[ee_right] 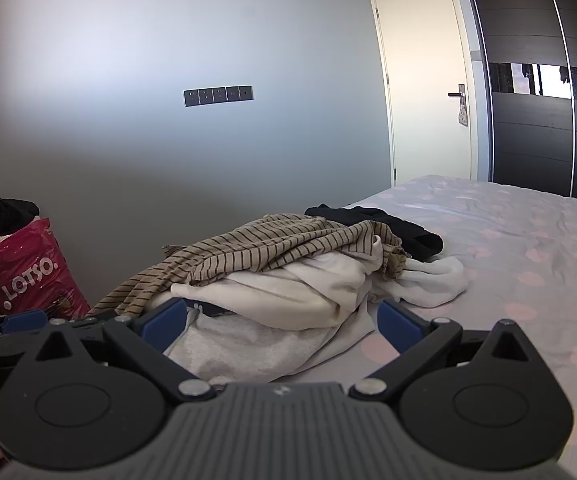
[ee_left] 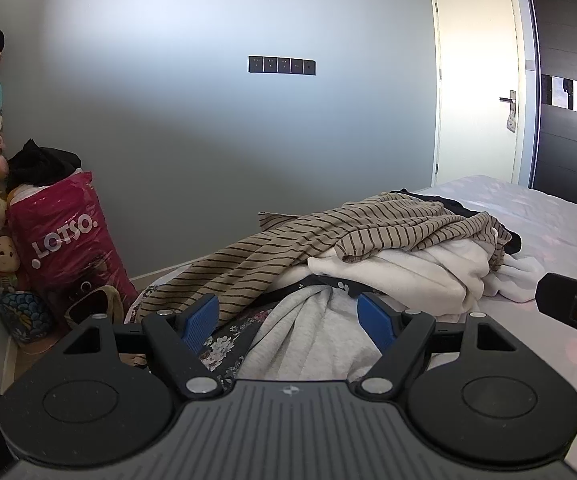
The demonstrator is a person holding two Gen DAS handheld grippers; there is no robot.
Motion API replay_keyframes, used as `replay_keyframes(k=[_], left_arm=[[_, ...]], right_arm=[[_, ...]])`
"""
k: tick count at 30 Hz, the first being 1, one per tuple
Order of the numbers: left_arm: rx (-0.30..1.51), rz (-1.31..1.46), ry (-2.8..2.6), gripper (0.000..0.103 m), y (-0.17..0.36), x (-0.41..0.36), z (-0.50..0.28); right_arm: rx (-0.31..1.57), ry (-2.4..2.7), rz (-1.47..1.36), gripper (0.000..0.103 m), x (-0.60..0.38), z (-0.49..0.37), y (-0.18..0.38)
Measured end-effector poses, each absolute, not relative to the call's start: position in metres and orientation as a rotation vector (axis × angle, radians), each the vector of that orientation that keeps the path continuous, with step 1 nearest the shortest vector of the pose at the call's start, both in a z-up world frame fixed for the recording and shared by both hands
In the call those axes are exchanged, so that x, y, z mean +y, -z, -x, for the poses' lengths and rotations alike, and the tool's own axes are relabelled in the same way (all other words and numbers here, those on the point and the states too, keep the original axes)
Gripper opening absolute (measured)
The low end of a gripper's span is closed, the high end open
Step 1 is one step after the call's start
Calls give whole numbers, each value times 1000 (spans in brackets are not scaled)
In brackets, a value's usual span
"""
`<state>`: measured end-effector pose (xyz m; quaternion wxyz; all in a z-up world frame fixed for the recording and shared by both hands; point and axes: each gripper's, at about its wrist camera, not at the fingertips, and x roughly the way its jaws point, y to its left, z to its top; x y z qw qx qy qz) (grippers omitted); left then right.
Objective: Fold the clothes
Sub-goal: 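Approach the clothes pile on the bed with both grippers open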
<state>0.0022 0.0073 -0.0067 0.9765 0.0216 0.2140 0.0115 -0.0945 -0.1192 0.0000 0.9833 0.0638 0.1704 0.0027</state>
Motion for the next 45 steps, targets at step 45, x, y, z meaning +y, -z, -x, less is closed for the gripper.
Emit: replay_keyframes(k=[45], left_arm=[[464,-31,2,76,9,4,0]], right_arm=[[378,-17,-147,102,-112,92,4]])
